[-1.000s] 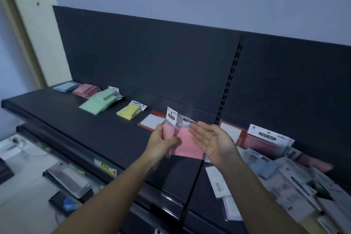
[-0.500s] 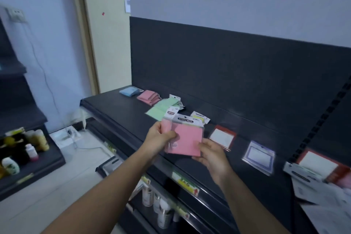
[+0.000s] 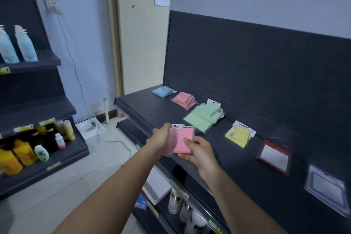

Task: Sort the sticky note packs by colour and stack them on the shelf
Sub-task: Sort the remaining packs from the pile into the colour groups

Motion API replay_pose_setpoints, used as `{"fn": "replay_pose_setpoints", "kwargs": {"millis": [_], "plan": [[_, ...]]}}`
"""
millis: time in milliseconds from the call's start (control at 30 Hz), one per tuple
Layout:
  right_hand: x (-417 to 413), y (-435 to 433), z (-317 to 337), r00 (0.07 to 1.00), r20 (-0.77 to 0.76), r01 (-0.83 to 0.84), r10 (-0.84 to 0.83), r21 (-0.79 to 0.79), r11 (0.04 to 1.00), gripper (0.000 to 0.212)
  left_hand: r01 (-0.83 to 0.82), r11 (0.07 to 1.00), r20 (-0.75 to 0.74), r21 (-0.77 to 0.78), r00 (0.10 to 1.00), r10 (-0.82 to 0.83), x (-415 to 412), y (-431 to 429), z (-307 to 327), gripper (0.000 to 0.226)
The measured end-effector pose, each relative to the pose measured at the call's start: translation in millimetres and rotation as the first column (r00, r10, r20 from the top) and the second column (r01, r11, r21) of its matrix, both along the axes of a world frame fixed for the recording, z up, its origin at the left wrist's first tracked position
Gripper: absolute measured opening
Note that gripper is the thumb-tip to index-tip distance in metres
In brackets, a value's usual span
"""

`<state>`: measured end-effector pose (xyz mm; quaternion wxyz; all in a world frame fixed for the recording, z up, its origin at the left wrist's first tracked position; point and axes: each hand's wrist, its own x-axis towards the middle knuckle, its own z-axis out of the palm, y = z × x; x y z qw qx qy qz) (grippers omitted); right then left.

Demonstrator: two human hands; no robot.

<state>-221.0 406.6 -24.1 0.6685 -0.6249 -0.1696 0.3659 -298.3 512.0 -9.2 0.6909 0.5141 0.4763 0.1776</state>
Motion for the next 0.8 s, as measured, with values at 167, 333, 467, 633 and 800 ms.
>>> {"fn": "replay_pose_setpoints", "kwargs": {"millis": [167, 333, 467, 633, 800], "plan": [[13.1, 54.1, -3.6, 0.992, -0.116, 0.049, -0.046, 0.024, 0.999, 0.011, -0.007, 0.965, -0.064, 0.261, 0.998, 0.025, -3.2, 56.3, -8.9, 0.023], [44.7, 108.3, -13.3, 0.968, -0.241, 0.088, -0.069, 0.069, 0.994, 0.016, -0.047, 0.984, 0.087, 0.169, 0.996, 0.032, 23.5, 108.2, -11.1, 0.009], [75.9, 150.9, -6.3, 0.962, -0.259, 0.128, -0.088, 0.143, 0.981, 0.022, -0.089, 0.982, 0.160, 0.169, 0.985, 0.062, 65.4, 147.4, -8.7, 0.032], [107.2, 187.8, -1.8, 0.993, 0.026, 0.108, -0.113, 0.140, 0.984, 0.036, -0.106, 0.954, 0.210, 0.279, 0.976, 0.046, 106.3, 177.4, -10.3, 0.032], [130.7, 209.3, -7.9, 0.948, 0.277, 0.158, -0.158, 0.021, 0.987, 0.072, 0.008, 0.938, 0.227, 0.347, 0.969, -0.093, 138.8, 209.7, -12.1, 0.016]]}}
